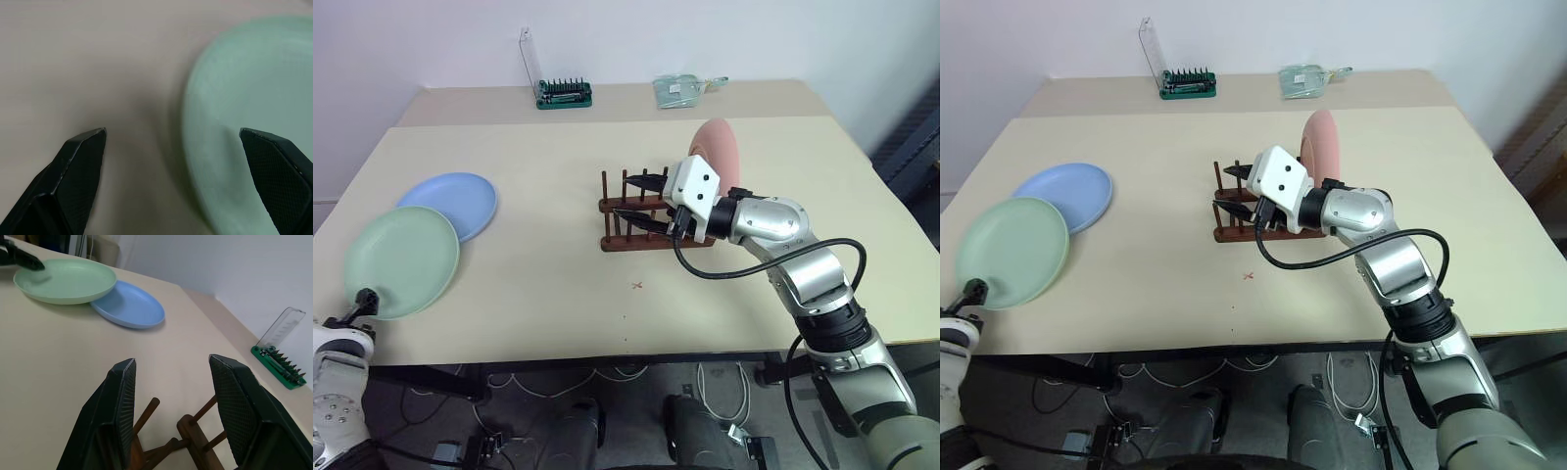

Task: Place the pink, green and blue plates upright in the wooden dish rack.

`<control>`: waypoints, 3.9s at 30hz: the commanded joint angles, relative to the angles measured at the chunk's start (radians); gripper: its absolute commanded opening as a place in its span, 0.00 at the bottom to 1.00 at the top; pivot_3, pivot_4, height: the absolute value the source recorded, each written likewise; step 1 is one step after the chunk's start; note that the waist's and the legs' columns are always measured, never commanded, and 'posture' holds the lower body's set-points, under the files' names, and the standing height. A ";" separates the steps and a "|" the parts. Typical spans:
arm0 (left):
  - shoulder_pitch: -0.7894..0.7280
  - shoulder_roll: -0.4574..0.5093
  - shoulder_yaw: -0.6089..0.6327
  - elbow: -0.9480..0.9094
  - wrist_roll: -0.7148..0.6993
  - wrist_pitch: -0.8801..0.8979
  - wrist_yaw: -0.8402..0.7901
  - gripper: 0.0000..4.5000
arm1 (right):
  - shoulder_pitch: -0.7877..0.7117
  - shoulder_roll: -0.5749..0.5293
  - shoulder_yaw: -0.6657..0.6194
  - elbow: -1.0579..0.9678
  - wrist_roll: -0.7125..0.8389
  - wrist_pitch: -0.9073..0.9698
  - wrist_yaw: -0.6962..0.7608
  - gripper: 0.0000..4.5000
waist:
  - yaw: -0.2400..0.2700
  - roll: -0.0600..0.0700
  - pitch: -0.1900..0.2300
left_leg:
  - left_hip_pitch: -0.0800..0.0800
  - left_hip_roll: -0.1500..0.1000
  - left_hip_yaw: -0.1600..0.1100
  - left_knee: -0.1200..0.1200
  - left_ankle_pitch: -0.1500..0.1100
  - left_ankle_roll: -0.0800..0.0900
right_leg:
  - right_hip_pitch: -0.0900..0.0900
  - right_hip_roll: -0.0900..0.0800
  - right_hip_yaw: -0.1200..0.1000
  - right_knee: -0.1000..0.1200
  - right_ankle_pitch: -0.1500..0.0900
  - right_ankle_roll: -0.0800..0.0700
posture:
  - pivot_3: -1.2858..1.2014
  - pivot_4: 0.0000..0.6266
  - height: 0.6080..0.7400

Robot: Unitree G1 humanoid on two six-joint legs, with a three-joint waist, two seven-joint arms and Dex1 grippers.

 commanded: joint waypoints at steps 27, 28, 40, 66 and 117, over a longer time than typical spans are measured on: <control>-0.206 0.080 -0.203 -0.217 -0.009 -0.139 -0.087 0.00 | -0.008 -0.009 -0.018 -0.013 -0.077 -0.061 0.035 0.65 | 0.002 -0.002 0.000 | -0.001 0.000 0.000 0.000 0.000 -0.001 | 0.000 0.000 0.000 -0.001 0.000 0.000 | 0.52 0.24 1.00; -0.268 0.119 -0.281 -0.227 0.041 -0.124 -0.084 0.00 | -0.023 -0.004 -0.008 0.001 -0.114 -0.094 0.019 0.72 | 0.002 -0.002 0.000 | -0.001 0.000 0.000 0.000 0.000 -0.001 | 0.000 0.000 0.000 -0.001 0.000 0.000 | 0.52 0.24 1.00; -0.639 0.017 -0.616 -0.261 0.171 0.013 0.031 0.00 | -0.151 0.066 0.139 0.226 -0.543 -0.397 -0.197 0.99 | -0.010 -0.003 0.001 | 0.000 0.000 0.001 -0.004 0.003 -0.006 | -0.005 0.001 0.001 0.002 0.001 -0.001 | 0.52 0.24 1.00; -0.695 -0.150 -0.576 -0.339 0.109 0.095 0.032 0.53 | -0.203 0.103 0.160 0.409 -0.800 -0.578 -0.370 0.00 | -0.004 -0.004 0.001 | 0.000 0.000 0.001 -0.005 0.007 -0.011 | -0.004 0.001 0.001 0.001 0.001 -0.001 | 0.52 0.24 1.00; -0.132 0.199 -0.780 -0.436 0.156 -0.139 -0.733 0.76 | 0.096 0.446 -0.418 -0.315 0.541 0.589 -0.756 0.00 | -0.007 0.000 0.002 | 0.001 0.001 -0.001 -0.009 0.004 -0.006 | -0.005 0.002 0.000 0.002 0.002 -0.004 | 0.52 0.24 1.00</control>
